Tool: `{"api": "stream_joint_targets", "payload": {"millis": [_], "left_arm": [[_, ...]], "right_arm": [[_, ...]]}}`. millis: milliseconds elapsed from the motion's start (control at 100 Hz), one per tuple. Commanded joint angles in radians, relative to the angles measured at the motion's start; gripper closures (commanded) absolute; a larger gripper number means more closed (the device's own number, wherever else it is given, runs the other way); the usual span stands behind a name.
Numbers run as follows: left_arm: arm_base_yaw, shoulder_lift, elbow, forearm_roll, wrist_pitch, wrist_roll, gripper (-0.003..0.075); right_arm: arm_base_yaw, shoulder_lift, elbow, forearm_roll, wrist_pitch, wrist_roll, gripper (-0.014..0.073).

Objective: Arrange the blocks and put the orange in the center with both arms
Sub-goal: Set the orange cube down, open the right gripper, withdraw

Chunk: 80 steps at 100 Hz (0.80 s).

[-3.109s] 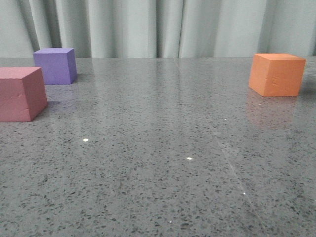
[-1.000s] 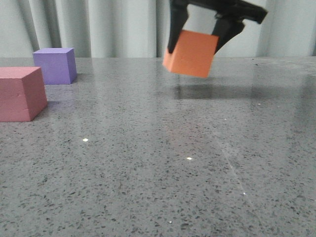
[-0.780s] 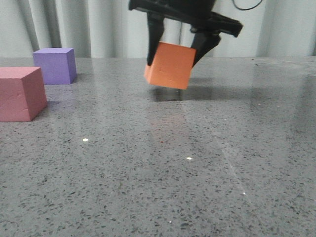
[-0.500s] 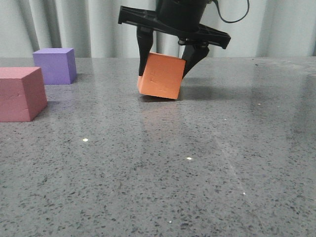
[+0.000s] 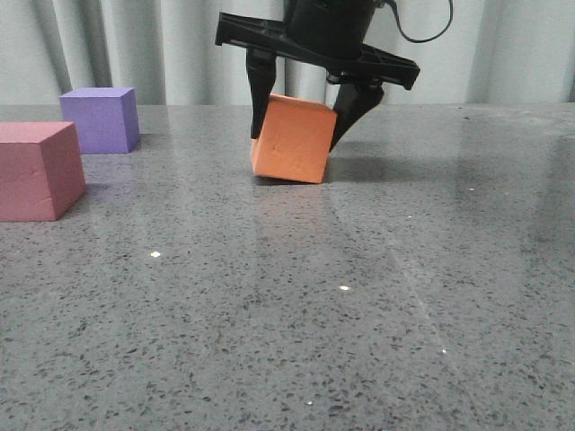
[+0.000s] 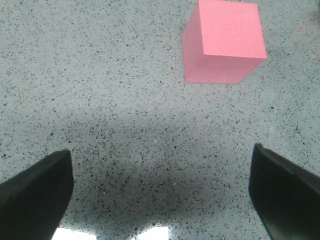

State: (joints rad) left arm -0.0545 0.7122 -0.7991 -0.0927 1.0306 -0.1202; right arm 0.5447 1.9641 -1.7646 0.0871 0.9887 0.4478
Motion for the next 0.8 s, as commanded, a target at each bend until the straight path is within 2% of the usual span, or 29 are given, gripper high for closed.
{"api": "stream_joint_targets", "payload": {"millis": [0,100,480,640,790], "left_arm": [[0.003,0.005,-0.032,-0.019,-0.045,0.001,0.0041],[0.003,0.005,-0.032,-0.019,-0.045,0.001,0.0041],[0.003,0.005,-0.032,-0.019,-0.045,0.001,0.0041],[0.003,0.005,-0.032,-0.019,-0.045,0.001,0.0041],[0.003,0.005,-0.032,-0.019,-0.045,0.001,0.0041]], "right_arm": [[-0.001,-0.053,-0.030,-0.012,-0.038,0.000,-0.0021],[-0.001,-0.053,-0.035,-0.011,-0.038,0.000,-0.0062],[0.004,-0.053,-0.150,-0.010,0.005,-0.019,-0.0062],[0.011,-0.060,-0.253,-0.010,0.042,-0.087,-0.0062],[0.011,-0.090,-0.307,-0.013,0.053,-0.202,-0.0062]]}}
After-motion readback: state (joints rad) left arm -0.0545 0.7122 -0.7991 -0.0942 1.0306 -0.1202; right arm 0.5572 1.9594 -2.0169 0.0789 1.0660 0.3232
